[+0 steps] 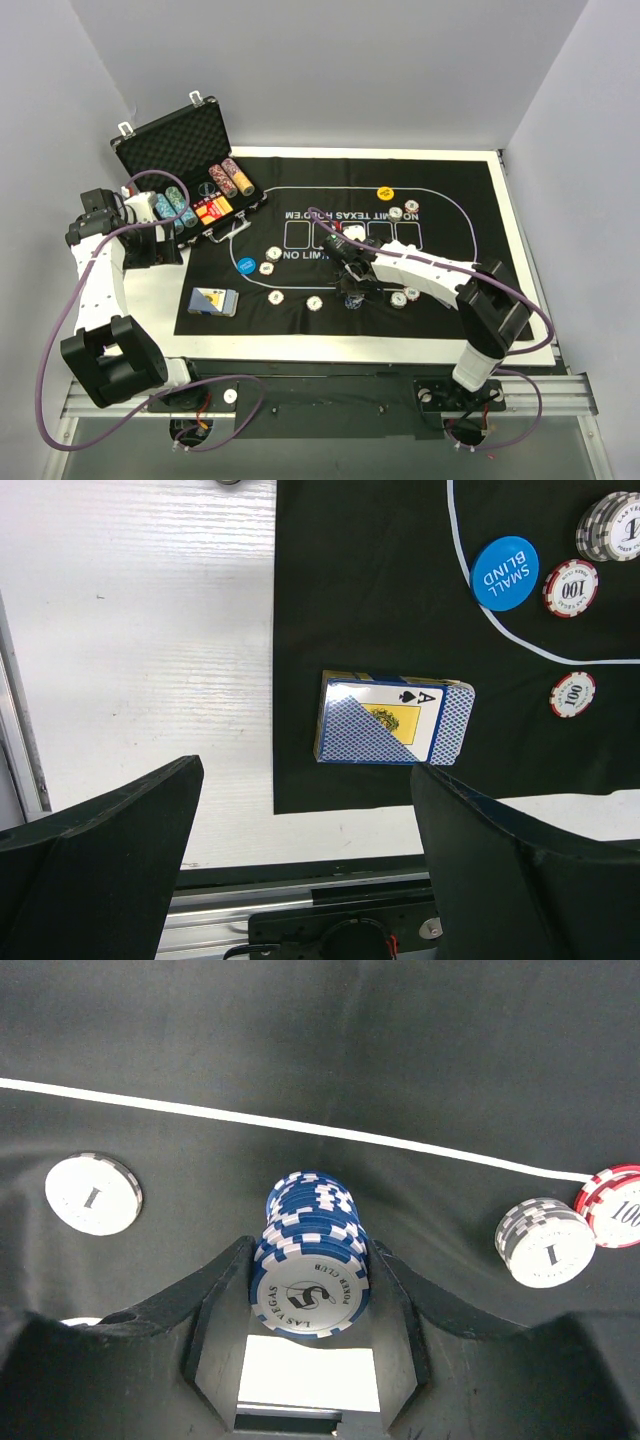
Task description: Distribute texas hold em gaming equipment
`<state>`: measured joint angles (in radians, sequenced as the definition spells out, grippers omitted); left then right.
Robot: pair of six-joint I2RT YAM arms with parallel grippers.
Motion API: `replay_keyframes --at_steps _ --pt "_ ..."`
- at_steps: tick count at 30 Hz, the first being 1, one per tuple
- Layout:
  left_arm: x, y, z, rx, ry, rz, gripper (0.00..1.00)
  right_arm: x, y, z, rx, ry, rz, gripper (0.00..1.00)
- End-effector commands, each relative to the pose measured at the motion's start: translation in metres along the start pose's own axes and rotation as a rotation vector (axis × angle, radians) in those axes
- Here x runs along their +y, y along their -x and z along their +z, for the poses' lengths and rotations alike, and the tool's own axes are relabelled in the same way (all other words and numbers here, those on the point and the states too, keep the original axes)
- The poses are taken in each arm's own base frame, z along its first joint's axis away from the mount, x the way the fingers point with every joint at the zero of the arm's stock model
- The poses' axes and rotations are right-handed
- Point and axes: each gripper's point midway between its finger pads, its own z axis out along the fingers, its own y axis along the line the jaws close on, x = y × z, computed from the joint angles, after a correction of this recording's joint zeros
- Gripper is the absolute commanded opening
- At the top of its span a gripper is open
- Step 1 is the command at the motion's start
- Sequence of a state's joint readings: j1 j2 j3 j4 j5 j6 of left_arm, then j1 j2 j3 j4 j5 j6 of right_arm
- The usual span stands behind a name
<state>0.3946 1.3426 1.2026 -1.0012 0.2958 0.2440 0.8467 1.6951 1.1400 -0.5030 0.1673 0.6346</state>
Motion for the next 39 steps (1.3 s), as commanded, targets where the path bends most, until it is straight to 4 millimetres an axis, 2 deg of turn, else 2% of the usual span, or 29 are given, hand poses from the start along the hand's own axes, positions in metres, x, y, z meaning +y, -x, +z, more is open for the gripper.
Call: replay_keyframes --at_steps 1,15,25,31,35,37,38,39 --pt "0.0 0.009 -0.01 -0.056 0.006 0.024 0.97 -0.005 -0.005 -0.009 0.006 -0.01 -0.004 0.39" --pt "-0.001 0.011 -0.009 -0.054 -0.003 0.024 0.97 -0.012 0.004 -0.03 -0.027 -0.03 -0.035 0.37" --pt "0.0 0.009 -0.008 -0.051 0.002 0.027 0.97 -0.009 0.002 -0.024 -0.005 -0.03 -0.045 0.38" --pt "0.0 0.01 -0.008 -0.054 0.004 0.029 0.97 -0.004 0.012 -0.034 -0.033 -0.018 -0.051 0.38" --pt "0.0 0.011 -0.009 -0.056 0.006 0.026 0.97 0.015 0.032 -0.045 -0.063 0.007 -0.098 0.38" --pt "0.0 0.01 -0.008 -0.053 0.006 0.022 0.97 0.04 0.056 -0.056 -0.094 0.064 -0.106 0.38" --pt "0.001 0.01 -0.008 -0.053 0.007 0.019 0.97 0.047 0.054 -0.049 -0.071 0.059 -0.128 0.38" --pt "0.0 0.01 -0.009 -0.055 0.005 0.018 0.97 0.061 0.069 -0.058 -0.098 0.095 -0.125 0.38"
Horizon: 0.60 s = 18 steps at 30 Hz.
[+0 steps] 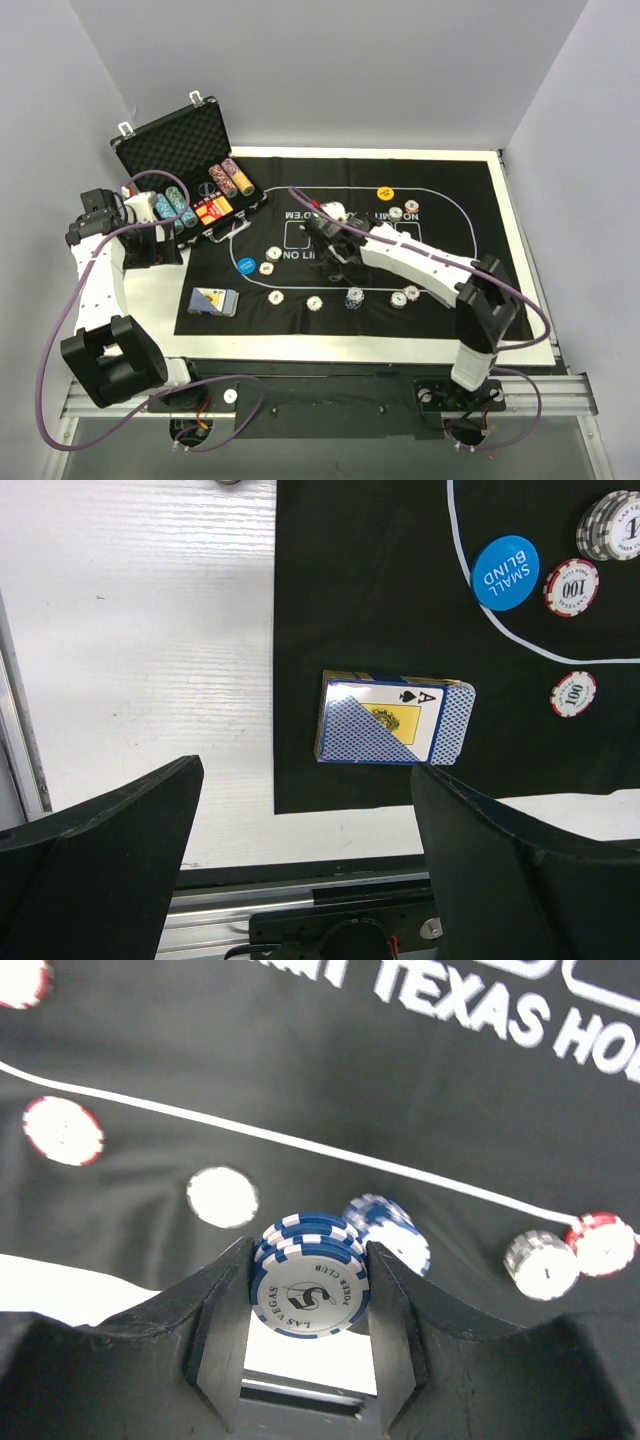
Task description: Distribute texas hold em gaming equipment
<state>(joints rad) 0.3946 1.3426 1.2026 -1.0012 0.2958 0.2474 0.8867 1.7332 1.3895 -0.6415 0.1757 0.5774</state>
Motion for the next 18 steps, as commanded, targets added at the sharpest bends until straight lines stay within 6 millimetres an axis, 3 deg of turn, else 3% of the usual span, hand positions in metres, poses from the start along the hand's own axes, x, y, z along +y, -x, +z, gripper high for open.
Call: replay_keyframes --at_steps 1,2,8,11,18 --pt "0.0 0.009 -0.008 -0.052 0.005 0.012 0.97 0.037 0.027 0.0 -0.009 0.038 -0.076 0.38" --pt "0.0 0.009 -0.007 -0.051 0.005 0.008 0.97 0.049 0.04 -0.004 -0.026 0.065 -0.077 0.38" --pt "0.0 0.011 -0.009 -0.051 0.003 0.002 0.97 0.097 0.052 0.044 0.026 0.102 -0.106 0.38" --pt "0.0 0.013 -0.011 -0.054 0.009 0.007 0.97 0.108 0.061 0.057 0.019 0.106 -0.094 0.38" --pt "0.001 0.012 -0.012 -0.053 0.013 0.015 0.97 0.115 0.059 0.085 0.046 0.091 -0.095 0.38"
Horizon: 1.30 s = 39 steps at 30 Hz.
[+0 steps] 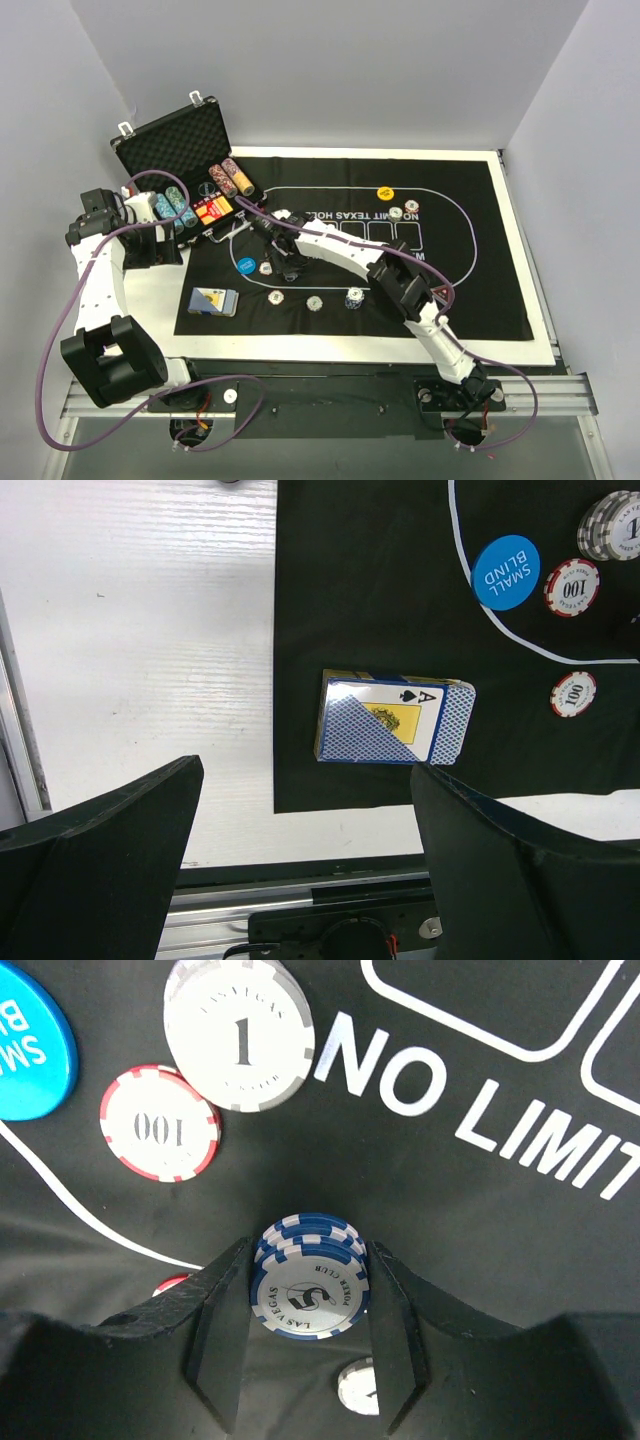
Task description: Distribute texas hold em gaming equipment
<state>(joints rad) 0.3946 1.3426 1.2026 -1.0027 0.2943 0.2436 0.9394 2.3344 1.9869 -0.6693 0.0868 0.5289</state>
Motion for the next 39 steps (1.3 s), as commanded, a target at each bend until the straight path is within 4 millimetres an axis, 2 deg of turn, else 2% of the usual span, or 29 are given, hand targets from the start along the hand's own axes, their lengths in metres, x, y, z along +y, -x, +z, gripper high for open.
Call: replay_keyframes --at_steps 1,10,13,16,20,22,25,27,28,29,30,31,32,33,34,35,39 --pt "0.0 0.012 -0.012 -0.055 0.011 0.02 0.97 0.001 0.015 -0.014 -0.025 0.006 0.009 0.38" --pt "0.001 0.008 -0.011 -0.049 0.011 0.02 0.97 -0.003 0.016 0.0 -0.019 0.001 0.027 0.38" --pt "0.0 0.01 -0.012 -0.056 0.013 0.026 0.97 -0.003 0.013 0.002 -0.014 0.002 0.027 0.53" --pt "-0.001 0.009 -0.012 -0.053 0.007 0.03 0.97 -0.008 0.014 0.0 -0.023 -0.01 0.026 0.61" --pt "-0.002 0.008 -0.012 -0.051 0.001 0.029 0.97 -0.017 0.025 -0.021 -0.077 -0.02 0.04 0.66" --pt "-0.002 0.007 -0.011 -0.05 0.001 0.028 0.97 -0.023 0.033 -0.047 -0.125 -0.015 0.046 0.67" --pt "-0.002 0.007 -0.011 -0.051 0.001 0.03 0.97 -0.037 0.03 -0.073 -0.165 -0.028 0.05 0.67" --pt "-0.002 0.007 -0.011 -0.052 0.001 0.029 0.97 -0.053 0.023 -0.089 -0.184 -0.062 0.053 0.68" --pt "-0.002 0.006 -0.01 -0.047 -0.001 0.029 0.97 -0.062 0.012 -0.098 -0.182 -0.07 0.054 0.69" --pt "-0.002 0.006 -0.01 -0.049 -0.002 0.029 0.97 -0.073 -0.004 -0.093 -0.154 -0.102 0.046 0.69" --pt "-0.002 0.006 -0.009 -0.047 -0.005 0.027 0.97 -0.078 -0.005 -0.106 -0.175 -0.094 0.055 0.7" --pt "-0.003 0.006 -0.009 -0.049 -0.008 0.028 0.97 -0.089 -0.023 -0.099 -0.137 -0.124 0.05 0.7" --pt "-0.003 0.007 -0.008 -0.047 -0.011 0.027 0.97 -0.094 -0.026 -0.11 -0.152 -0.117 0.06 0.7" --pt "-0.003 0.006 -0.007 -0.043 -0.014 0.024 0.97 -0.102 -0.043 -0.104 -0.117 -0.139 0.053 0.7" --pt "-0.003 0.007 -0.007 -0.045 -0.016 0.026 0.97 -0.106 -0.05 -0.108 -0.116 -0.138 0.055 0.71" --pt "-0.003 0.006 -0.006 -0.042 -0.017 0.025 0.97 -0.113 -0.063 -0.103 -0.091 -0.155 0.051 0.71" --pt "-0.004 0.005 -0.005 -0.04 -0.022 0.021 0.97 -0.129 -0.093 -0.096 -0.048 -0.201 0.045 0.73"
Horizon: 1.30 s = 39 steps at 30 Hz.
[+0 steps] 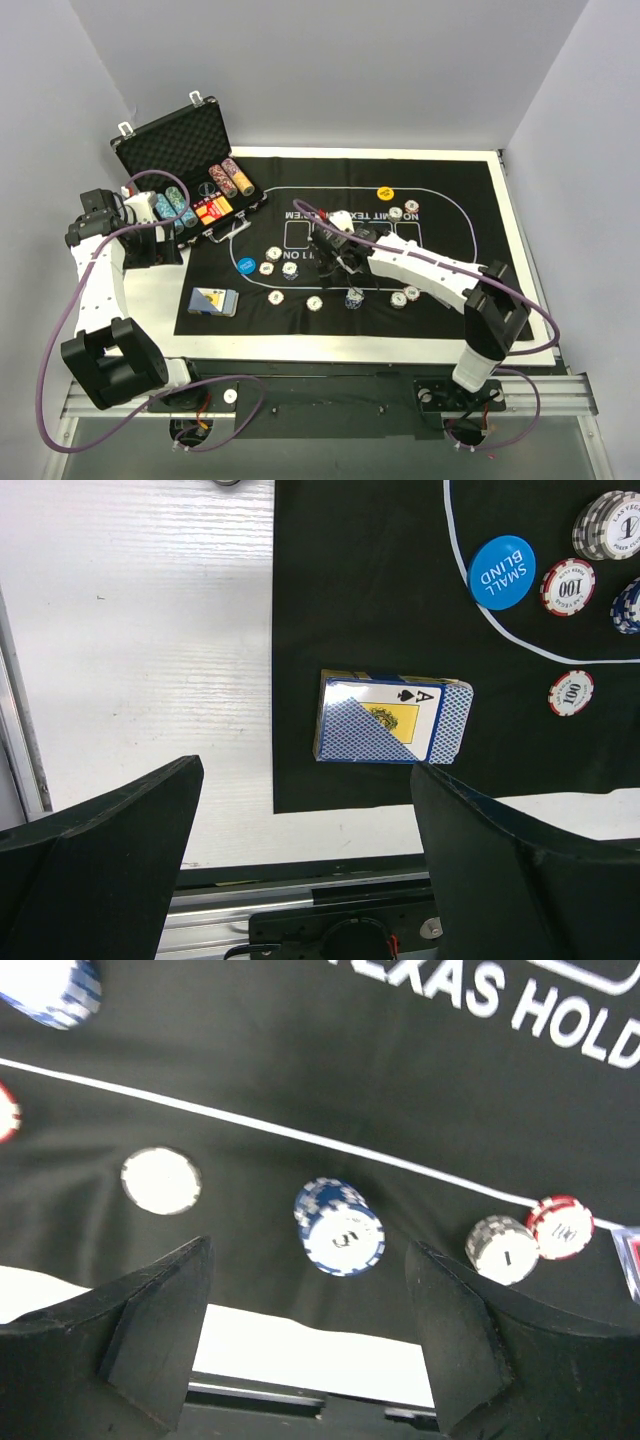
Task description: Distribute texas hold em gaming equipment
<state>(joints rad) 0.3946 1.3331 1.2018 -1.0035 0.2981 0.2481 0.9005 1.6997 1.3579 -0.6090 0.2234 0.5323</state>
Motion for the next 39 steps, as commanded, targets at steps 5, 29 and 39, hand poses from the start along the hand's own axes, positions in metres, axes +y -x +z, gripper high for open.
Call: replay_keyframes --at_steps 5,29,39 --pt "-0.004 0.004 -0.001 -0.028 -0.026 0.008 0.97 -0.033 -0.053 0.021 0.097 -0.12 -0.02 0.74" --pt "-0.001 0.005 -0.003 -0.028 -0.009 0.009 0.97 -0.019 -0.065 0.053 0.136 -0.048 0.054 0.47" --pt "-0.001 0.004 -0.002 -0.025 -0.009 0.008 0.97 -0.024 -0.064 0.044 0.115 -0.046 0.062 0.41"
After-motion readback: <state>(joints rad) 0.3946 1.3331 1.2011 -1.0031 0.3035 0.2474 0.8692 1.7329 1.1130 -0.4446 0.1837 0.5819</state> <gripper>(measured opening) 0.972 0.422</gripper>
